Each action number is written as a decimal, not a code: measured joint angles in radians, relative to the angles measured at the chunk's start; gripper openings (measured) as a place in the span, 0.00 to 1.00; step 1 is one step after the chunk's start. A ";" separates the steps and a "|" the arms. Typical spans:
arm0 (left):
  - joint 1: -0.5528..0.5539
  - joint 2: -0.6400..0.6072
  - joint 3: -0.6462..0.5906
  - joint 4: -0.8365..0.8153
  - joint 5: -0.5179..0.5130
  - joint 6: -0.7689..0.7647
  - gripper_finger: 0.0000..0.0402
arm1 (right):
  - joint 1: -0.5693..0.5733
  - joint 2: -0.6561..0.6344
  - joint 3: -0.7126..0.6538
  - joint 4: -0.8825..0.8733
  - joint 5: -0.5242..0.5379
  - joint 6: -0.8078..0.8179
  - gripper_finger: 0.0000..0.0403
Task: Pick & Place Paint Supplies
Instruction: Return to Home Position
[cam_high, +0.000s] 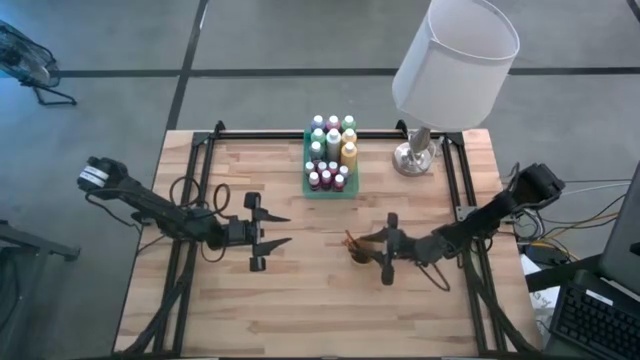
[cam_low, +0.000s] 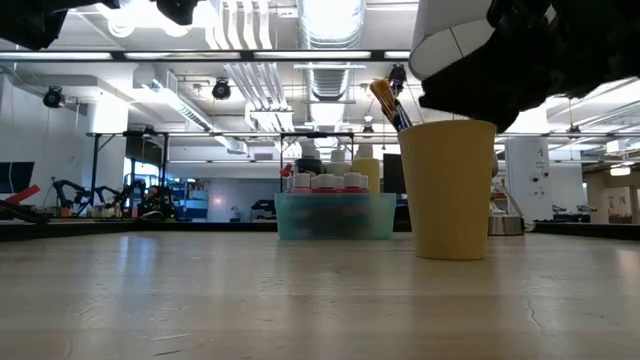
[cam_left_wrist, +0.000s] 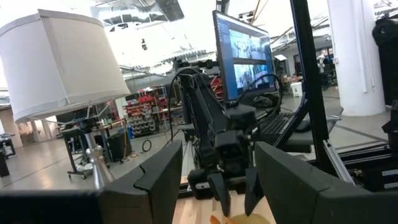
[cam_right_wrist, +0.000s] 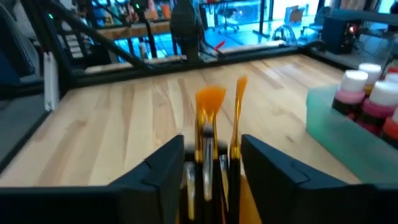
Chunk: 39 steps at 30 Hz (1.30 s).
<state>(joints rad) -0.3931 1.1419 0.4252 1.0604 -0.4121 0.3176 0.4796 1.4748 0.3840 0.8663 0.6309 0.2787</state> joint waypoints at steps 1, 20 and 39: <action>-0.001 0.000 0.000 -0.003 0.000 0.000 0.51 | 0.000 -0.013 0.000 0.000 -0.002 -0.007 0.38; 0.029 -0.257 0.013 -0.675 -0.061 -0.118 0.37 | -0.043 -0.709 0.003 -0.750 -0.116 -0.156 0.30; 0.315 -0.573 -0.263 -0.783 0.184 -0.196 0.01 | -0.476 -1.113 -0.257 -0.811 -0.548 -0.254 0.02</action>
<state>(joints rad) -0.0776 0.5691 0.1622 0.2772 -0.2283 0.1219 0.0033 0.3620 0.1268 0.0552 0.0834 0.0245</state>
